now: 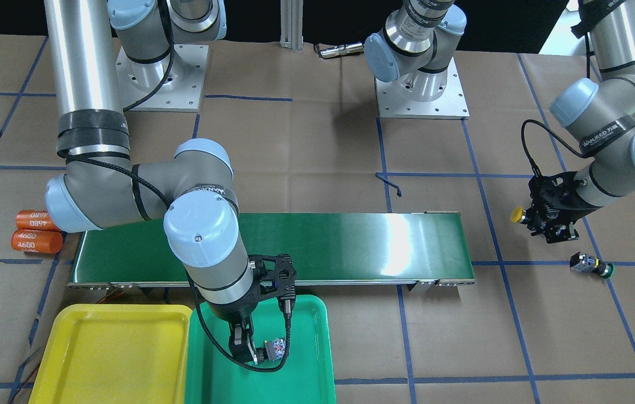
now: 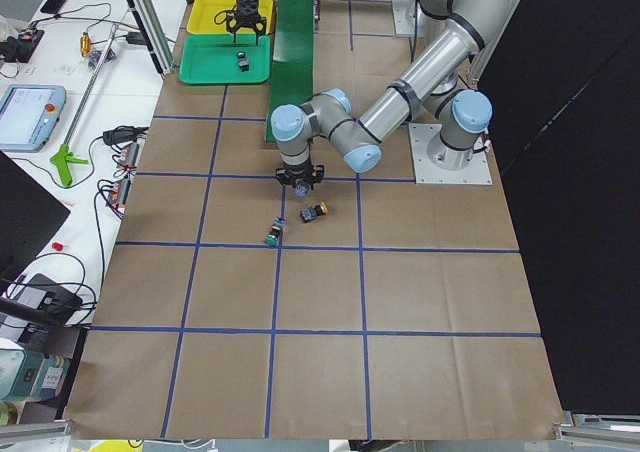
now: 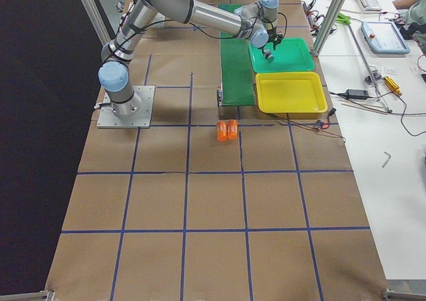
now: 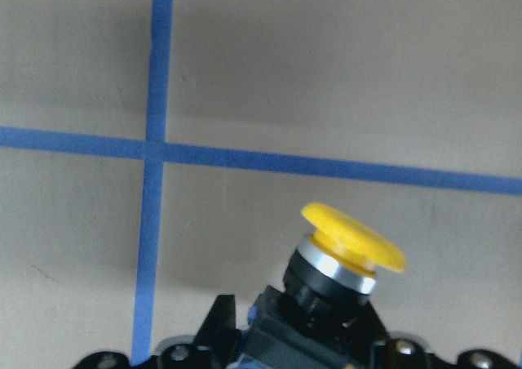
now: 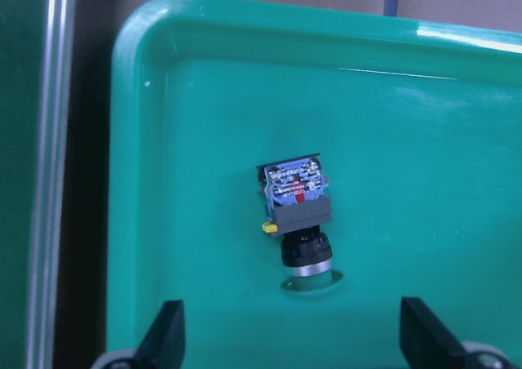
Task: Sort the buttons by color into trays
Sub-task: 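Carry the green button into the green tray and release with the right gripper, then place the yellow-capped button on the conveyor with the left gripper while the right withdraws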
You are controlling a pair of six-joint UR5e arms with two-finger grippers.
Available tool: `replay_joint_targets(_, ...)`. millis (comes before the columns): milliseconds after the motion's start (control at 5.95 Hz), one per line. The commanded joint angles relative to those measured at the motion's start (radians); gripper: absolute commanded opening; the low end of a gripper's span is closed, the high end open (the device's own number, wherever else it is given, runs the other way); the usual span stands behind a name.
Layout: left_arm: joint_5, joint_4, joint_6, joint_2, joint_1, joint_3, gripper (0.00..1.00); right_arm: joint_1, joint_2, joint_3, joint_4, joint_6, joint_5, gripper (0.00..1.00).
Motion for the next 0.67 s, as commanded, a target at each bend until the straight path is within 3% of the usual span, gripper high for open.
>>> replay_joint_targets(0,-0.064,-0.092,-0.235,0.08,-0.084,-0.003,0.02,-0.023,-0.191,0.074,0.25,0.005,-0.003,1.0)
replay_joint_targets(336,-0.069,-0.015,-0.475,0.058,-0.237,0.002,0.01,-0.043,-0.429,0.28,0.273,0.005,-0.005,1.0)
replay_joint_targets(504,-0.072,0.017,-0.57,0.038,-0.286,0.002,0.01,-0.041,-0.486,0.321,0.272,0.03,-0.003,1.0)
